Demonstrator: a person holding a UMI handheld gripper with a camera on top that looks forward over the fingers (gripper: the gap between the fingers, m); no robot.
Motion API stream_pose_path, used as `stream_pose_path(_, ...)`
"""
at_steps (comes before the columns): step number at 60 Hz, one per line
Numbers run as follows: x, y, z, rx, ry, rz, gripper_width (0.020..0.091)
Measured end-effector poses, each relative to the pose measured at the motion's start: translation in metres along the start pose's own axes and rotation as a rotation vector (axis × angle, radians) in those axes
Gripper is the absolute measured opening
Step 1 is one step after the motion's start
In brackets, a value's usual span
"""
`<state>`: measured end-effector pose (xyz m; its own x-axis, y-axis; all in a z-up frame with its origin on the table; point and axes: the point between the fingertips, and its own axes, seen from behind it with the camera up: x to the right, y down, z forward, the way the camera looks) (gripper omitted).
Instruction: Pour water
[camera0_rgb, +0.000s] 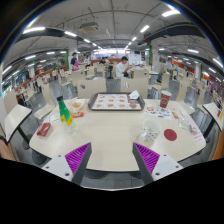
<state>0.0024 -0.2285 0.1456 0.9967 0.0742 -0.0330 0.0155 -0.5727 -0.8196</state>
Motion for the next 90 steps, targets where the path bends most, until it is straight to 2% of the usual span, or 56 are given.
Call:
stream_pose_path(5,-0.004,-0.005,0.002,0.027,-0.03,-0.031,0.0847)
stream_pose_path(15,-0.02,-0.005,0.011,0.026,-0.087,-0.054,0.0845)
stream_pose_path(25,-0.062,-0.004,0.035,0.04,-0.161,-0.075,0.085)
stream_pose_path(39,-0.148,-0.02,0.096,0.114,-0.206,-0.084,0.0844)
stream_pose_path(51,-0.218,-0.056,0.162,0.251,-0.187,-0.106,0.0843)
stream_pose_path(64,-0.239,-0.092,0.228,0.375,-0.054,-0.126,0.0839)
stream_pose_path(67,-0.238,-0.094,0.237,0.38,-0.044,-0.122,0.078)
stream_pose_path(69,-0.236,-0.093,0.243,0.374,-0.028,-0.127,0.064)
stream_pose_path(70,-0.232,-0.092,0.248,0.374,-0.009,-0.138,0.0513)
stream_pose_path(72,-0.234,-0.095,0.251,0.412,-0.002,-0.142,0.0507)
stream_pose_path(80,-0.235,-0.092,0.251,0.396,-0.003,-0.144,0.0499)
stream_pose_path(87,-0.233,-0.091,0.247,0.372,-0.026,-0.131,0.038)
stream_pose_path(90,-0.235,-0.09,0.249,0.355,-0.036,-0.125,0.0371)
